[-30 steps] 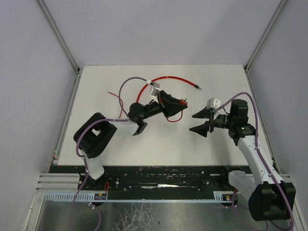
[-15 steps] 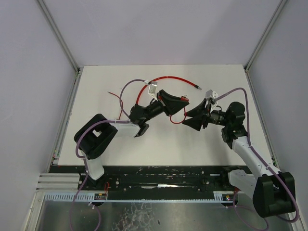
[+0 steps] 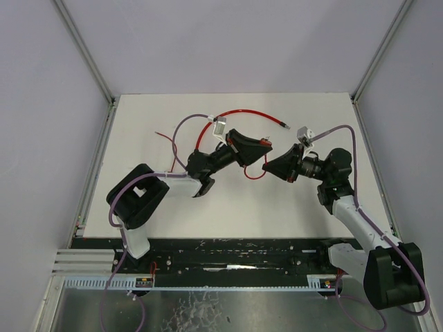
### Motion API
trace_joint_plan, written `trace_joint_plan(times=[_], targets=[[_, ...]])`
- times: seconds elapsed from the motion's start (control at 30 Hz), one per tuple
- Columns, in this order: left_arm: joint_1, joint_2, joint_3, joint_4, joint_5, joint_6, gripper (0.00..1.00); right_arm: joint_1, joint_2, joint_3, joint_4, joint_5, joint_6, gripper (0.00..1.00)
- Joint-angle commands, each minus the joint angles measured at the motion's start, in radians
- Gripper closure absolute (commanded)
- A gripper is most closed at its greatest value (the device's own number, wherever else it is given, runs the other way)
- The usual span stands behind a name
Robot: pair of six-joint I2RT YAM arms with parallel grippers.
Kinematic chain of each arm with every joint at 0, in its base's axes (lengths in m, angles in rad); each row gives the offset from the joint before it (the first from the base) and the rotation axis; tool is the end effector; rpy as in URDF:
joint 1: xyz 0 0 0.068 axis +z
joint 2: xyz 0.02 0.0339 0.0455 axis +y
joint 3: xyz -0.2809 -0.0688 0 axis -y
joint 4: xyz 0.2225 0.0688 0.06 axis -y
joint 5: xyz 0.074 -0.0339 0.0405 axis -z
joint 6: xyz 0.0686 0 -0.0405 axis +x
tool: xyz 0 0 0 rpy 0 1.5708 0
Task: Lock with the key
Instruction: Lock the lock.
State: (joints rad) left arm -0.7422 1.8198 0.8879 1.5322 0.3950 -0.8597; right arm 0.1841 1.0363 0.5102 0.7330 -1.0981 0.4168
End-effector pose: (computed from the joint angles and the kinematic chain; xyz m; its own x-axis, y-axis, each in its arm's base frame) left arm 0.2647 -0.2786 0.3205 -0.3783 -0.6020 -0.7033 0.8753 0.0146 -0.4833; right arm 0.1878 0.0971 0.3170 -0.1959 0.1510 -0.9689 -0.9413 0.2482 0.2290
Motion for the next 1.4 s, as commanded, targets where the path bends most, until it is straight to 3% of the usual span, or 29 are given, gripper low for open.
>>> trace_joint_plan(times=[0.0, 0.07, 0.27, 0.4, 0.47, 0.5, 0.6, 0.7, 0.77, 0.9, 1.1, 1.2, 1.37], targets=[[-0.012, -0.035, 0.006, 0.082, 0.006, 0.038, 1.00, 0.021, 0.007, 0.008, 0.088, 0.006, 0.054, 0.91], [-0.017, -0.031, 0.009, 0.082, 0.011, 0.047, 1.00, 0.020, 0.015, 0.007, 0.117, 0.018, 0.091, 0.99], [-0.025, -0.015, 0.016, 0.082, 0.039, 0.100, 1.00, 0.023, 0.037, -0.023, 0.250, 0.044, 0.178, 1.00], [-0.024, -0.003, 0.012, 0.080, 0.088, 0.229, 1.00, 0.022, 0.019, 0.001, 0.126, 0.037, 0.076, 0.98], [-0.021, -0.011, -0.006, 0.080, 0.130, 0.342, 1.00, 0.021, 0.007, 0.037, -0.052, 0.016, -0.100, 0.79], [-0.016, -0.021, -0.017, 0.078, 0.147, 0.399, 1.00, 0.020, -0.007, 0.067, -0.199, 0.013, -0.228, 0.67], [0.009, -0.071, -0.062, 0.047, 0.195, 0.570, 1.00, 0.019, -0.044, 0.188, -0.693, 0.039, -0.688, 0.45], [0.042, -0.141, -0.105, -0.061, 0.225, 0.758, 1.00, -0.012, -0.067, 0.275, -0.977, 0.071, -0.975, 0.36], [0.047, -0.179, -0.131, -0.164, 0.241, 0.918, 1.00, -0.067, -0.084, 0.315, -1.058, 0.072, -1.023, 0.35], [0.046, -0.206, -0.165, -0.293, 0.256, 1.146, 1.00, -0.147, -0.095, 0.342, -1.093, -0.100, -0.959, 0.34], [-0.025, -0.209, -0.200, -0.410, 0.286, 1.454, 1.00, -0.150, -0.015, 0.272, -0.676, -0.240, -0.412, 0.35], [-0.067, -0.214, -0.180, -0.533, 0.237, 1.590, 1.00, -0.150, -0.005, 0.262, -0.655, -0.192, -0.351, 0.38], [-0.081, -0.211, -0.173, -0.562, 0.231, 1.624, 1.00, -0.150, 0.015, 0.251, -0.648, -0.151, -0.310, 0.50]])
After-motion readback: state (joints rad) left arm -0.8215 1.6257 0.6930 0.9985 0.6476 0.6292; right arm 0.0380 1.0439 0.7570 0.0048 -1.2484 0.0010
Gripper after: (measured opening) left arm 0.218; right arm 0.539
